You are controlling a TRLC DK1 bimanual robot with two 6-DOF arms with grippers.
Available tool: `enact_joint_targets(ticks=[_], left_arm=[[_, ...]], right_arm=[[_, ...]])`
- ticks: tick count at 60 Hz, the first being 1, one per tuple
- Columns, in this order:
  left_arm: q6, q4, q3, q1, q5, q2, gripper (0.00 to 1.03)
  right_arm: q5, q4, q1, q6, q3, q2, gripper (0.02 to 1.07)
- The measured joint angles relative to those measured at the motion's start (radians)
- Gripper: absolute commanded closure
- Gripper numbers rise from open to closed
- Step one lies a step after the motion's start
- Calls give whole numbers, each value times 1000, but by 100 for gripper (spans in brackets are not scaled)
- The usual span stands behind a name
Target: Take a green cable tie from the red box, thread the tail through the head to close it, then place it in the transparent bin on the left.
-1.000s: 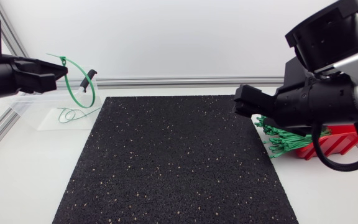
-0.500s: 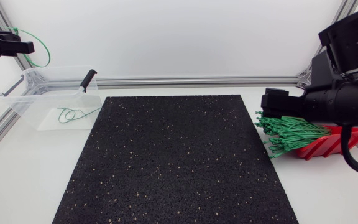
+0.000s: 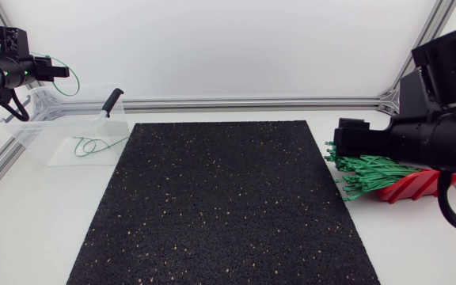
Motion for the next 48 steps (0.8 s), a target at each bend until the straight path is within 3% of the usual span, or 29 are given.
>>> enact_joint_targets(ticks=[16,48], left_arm=[[7,18,-32,-11,-18,-9,3],[19,115,-422,-123,-18,-320,3]], right_arm=[[0,33,0,-33,-31,-28,7],[-29,174,-189,-188,-168,-153,7]])
